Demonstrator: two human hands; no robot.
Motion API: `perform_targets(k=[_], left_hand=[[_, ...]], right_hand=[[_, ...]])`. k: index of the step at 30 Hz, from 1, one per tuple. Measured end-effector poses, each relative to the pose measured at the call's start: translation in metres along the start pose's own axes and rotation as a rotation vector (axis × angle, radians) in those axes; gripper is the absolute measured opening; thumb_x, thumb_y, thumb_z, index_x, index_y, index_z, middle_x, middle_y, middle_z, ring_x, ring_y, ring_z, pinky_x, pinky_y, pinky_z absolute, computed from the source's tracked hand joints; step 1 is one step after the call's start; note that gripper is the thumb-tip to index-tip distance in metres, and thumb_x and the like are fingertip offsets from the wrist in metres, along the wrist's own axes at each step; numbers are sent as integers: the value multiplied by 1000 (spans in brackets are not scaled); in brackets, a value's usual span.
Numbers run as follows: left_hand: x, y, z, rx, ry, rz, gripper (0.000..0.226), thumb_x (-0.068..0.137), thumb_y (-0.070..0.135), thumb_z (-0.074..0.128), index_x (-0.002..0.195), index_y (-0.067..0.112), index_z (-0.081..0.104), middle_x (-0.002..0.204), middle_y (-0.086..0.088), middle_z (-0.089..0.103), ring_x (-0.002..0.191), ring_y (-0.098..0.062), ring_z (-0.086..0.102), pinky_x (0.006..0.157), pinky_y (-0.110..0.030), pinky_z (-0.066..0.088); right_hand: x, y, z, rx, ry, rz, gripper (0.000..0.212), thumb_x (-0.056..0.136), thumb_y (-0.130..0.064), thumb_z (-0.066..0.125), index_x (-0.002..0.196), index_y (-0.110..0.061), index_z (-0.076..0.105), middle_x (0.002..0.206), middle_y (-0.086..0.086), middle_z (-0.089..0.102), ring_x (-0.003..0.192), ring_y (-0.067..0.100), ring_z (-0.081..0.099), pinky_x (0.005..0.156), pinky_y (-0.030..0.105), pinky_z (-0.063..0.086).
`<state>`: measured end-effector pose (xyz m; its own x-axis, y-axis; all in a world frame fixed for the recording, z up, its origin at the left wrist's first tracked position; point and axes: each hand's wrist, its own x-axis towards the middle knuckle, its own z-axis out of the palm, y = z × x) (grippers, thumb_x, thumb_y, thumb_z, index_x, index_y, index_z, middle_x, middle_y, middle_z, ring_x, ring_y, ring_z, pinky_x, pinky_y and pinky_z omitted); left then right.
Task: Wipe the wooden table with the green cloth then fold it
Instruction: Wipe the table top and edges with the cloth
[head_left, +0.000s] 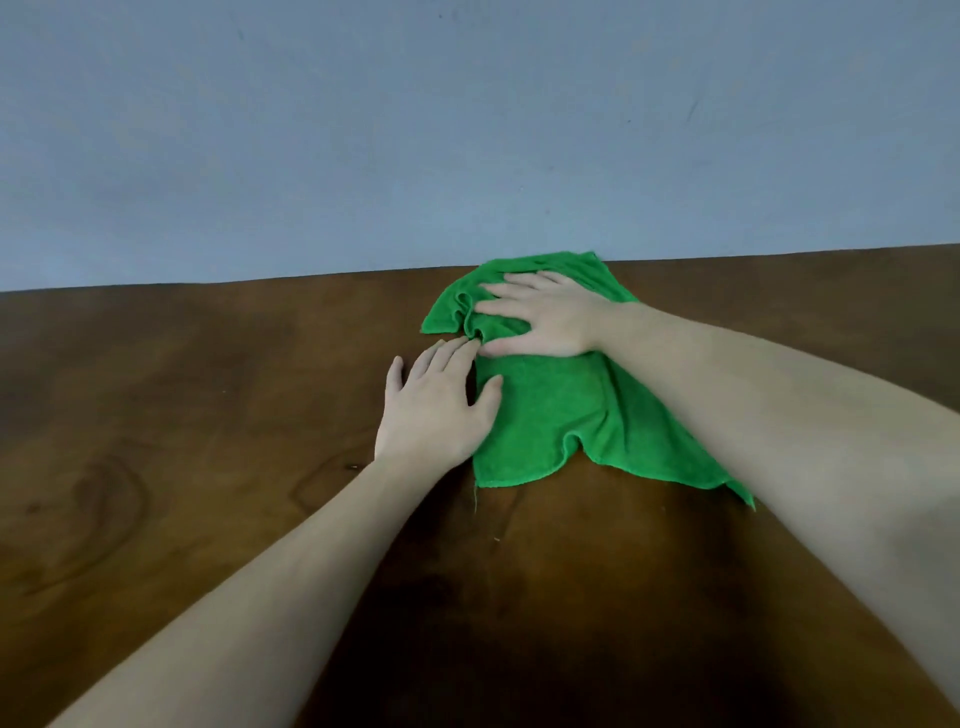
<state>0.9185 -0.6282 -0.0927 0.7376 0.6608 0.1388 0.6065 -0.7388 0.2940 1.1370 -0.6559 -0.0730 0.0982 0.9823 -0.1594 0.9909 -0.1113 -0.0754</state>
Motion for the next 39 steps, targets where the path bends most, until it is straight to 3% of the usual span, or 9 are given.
perform_targets(k=[7, 17, 21, 24, 29, 33, 39], left_hand=[[1, -1, -1, 12, -21, 2, 55, 97, 59, 31, 148, 39, 39, 158, 17, 31, 148, -8, 17, 123, -49, 5], [0, 3, -5, 48, -46, -12, 58, 96, 61, 30, 149, 38, 37, 159, 15, 29, 149, -10, 17, 123, -50, 6], [0, 4, -5, 57, -38, -16, 57, 96, 60, 31, 148, 38, 37, 159, 14, 30, 149, -11, 18, 123, -50, 8], [0, 5, -4, 65, -33, -14, 57, 96, 60, 31, 148, 38, 38, 158, 13, 31, 148, -12, 19, 123, -51, 9], [0, 4, -4, 64, -33, -20, 57, 96, 60, 32, 148, 38, 39, 158, 14, 32, 148, -11, 20, 123, -50, 8], [-2, 4, -4, 45, -22, -10, 54, 97, 58, 34, 147, 38, 41, 157, 15, 33, 148, -10, 22, 123, -48, 9], [-2, 3, -4, 43, -22, -13, 52, 97, 57, 38, 145, 37, 44, 157, 12, 36, 147, -13, 25, 123, -49, 10]], right_hand=[[-15, 53, -4, 44, 11, 130, 76, 88, -83, 17, 156, -47, 18, 167, -17, 7, 153, 12, 6, 123, 43, 2], [-74, 79, 10, 40, 35, 410, 72, 90, -80, 9, 155, -50, 10, 168, -12, 2, 155, 19, 1, 123, 50, 0], [-86, 57, 16, -2, 33, 297, 63, 95, -73, 9, 154, -54, 4, 168, -12, -3, 155, 25, -4, 122, 57, -2], [-91, 48, 19, -46, 35, 131, 58, 98, -67, 14, 154, -55, 5, 167, -15, -4, 155, 22, -7, 123, 54, -4], [-75, 65, 10, -22, 16, 55, 69, 88, -81, 9, 152, -56, 12, 166, -19, 2, 154, 15, -1, 124, 47, -2], [-61, 82, 5, 18, 32, 225, 72, 89, -82, 11, 154, -51, 15, 167, -17, 4, 154, 15, 3, 124, 46, 0], [-86, 72, 12, 66, 13, 399, 73, 87, -84, 8, 154, -56, 7, 168, -14, -2, 155, 25, -3, 122, 55, -3]])
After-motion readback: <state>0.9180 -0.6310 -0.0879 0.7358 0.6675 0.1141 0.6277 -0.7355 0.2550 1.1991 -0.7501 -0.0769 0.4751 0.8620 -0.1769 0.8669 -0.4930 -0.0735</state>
